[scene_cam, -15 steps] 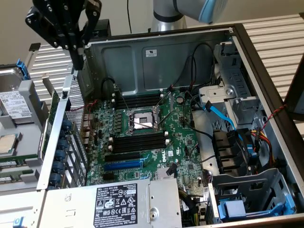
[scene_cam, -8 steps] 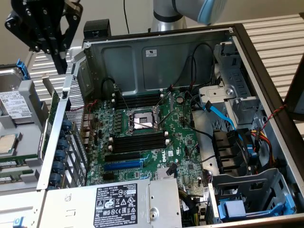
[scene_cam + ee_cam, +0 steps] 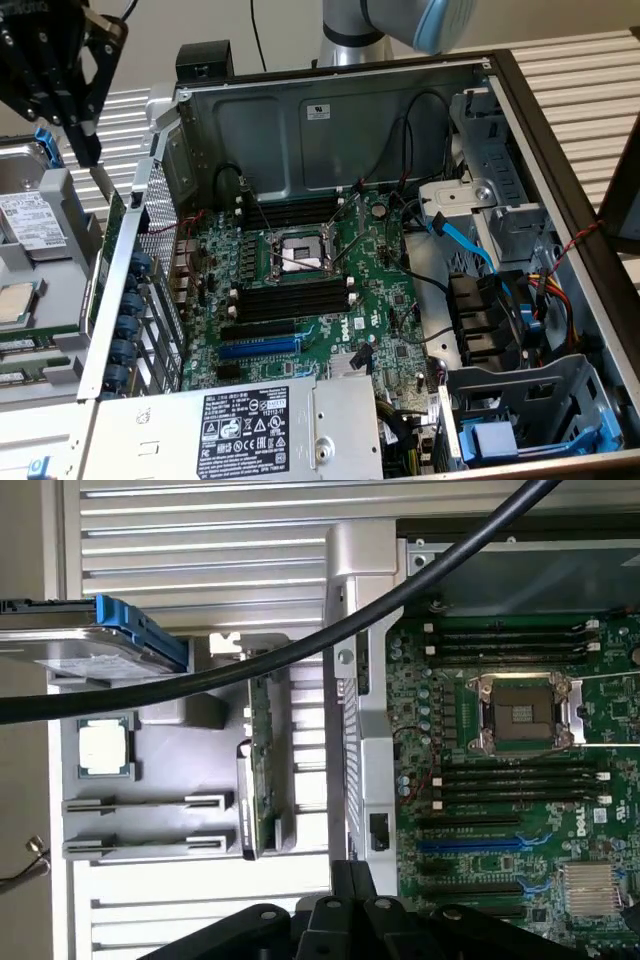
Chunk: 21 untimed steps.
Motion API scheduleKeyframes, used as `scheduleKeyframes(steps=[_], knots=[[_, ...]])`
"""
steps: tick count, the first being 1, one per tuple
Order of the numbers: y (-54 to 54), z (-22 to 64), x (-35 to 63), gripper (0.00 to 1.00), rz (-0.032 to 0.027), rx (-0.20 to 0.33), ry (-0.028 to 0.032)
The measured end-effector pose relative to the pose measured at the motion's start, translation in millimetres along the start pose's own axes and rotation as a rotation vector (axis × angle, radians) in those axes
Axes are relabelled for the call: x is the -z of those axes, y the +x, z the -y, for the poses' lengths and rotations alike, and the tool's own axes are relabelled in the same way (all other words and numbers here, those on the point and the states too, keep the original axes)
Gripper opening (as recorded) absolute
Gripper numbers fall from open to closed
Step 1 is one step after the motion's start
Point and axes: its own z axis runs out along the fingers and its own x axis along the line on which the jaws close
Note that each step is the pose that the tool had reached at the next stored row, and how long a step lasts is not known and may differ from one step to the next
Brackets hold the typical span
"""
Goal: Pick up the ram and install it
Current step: 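Reach for the ram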
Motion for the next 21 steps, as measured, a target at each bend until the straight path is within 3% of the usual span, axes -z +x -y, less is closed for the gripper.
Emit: scheduleKeyframes(steps=[21], knots=[[91.3, 20.0, 1.0, 0.11, -0.0016, 0.0, -0.0011]])
